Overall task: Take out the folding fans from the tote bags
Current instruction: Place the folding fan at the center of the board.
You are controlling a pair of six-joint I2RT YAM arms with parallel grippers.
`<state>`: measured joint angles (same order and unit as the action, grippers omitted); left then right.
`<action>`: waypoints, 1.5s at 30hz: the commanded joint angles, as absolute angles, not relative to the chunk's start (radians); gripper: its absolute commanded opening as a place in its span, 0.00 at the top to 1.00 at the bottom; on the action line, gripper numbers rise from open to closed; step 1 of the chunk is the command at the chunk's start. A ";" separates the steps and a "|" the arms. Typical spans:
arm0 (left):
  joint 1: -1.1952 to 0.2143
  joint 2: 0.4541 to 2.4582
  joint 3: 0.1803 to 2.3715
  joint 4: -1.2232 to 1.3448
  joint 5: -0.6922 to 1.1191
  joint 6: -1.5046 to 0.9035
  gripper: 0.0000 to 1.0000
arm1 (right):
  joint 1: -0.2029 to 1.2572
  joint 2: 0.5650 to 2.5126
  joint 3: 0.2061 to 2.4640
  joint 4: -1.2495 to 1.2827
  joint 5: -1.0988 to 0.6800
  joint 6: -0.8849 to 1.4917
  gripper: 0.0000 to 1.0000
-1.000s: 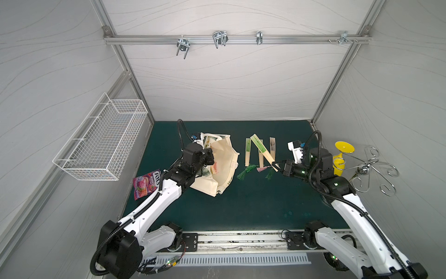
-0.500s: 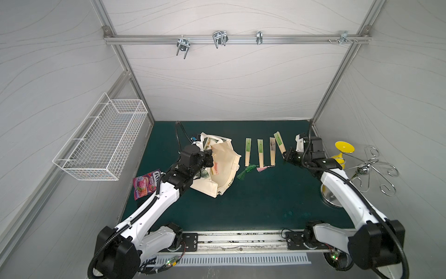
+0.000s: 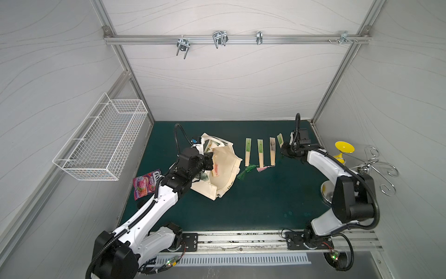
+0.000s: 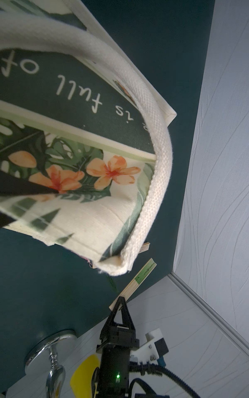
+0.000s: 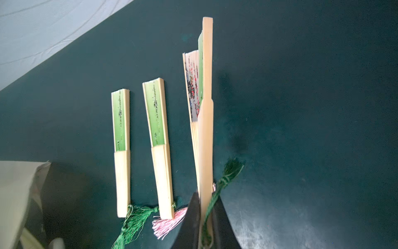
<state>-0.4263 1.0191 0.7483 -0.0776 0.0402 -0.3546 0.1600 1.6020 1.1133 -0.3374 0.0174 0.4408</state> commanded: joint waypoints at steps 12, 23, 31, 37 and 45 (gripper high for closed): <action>-0.423 0.977 0.749 -0.030 0.069 -0.345 1.00 | 0.124 1.785 1.140 -0.309 -0.001 0.520 1.00; -0.423 0.953 0.731 -0.027 0.071 -0.312 1.00 | 0.089 1.794 1.050 -0.292 0.005 0.540 0.77; -0.423 0.940 0.714 -0.020 0.079 -0.318 1.00 | 0.080 1.753 1.016 -0.303 0.024 0.544 0.63; -0.423 0.940 0.703 -0.013 0.074 -0.313 1.00 | 0.088 1.641 0.973 -0.338 0.001 0.524 0.57; -0.423 0.937 0.701 -0.012 0.068 -0.296 1.00 | 0.233 1.436 0.914 -0.412 0.011 0.475 0.51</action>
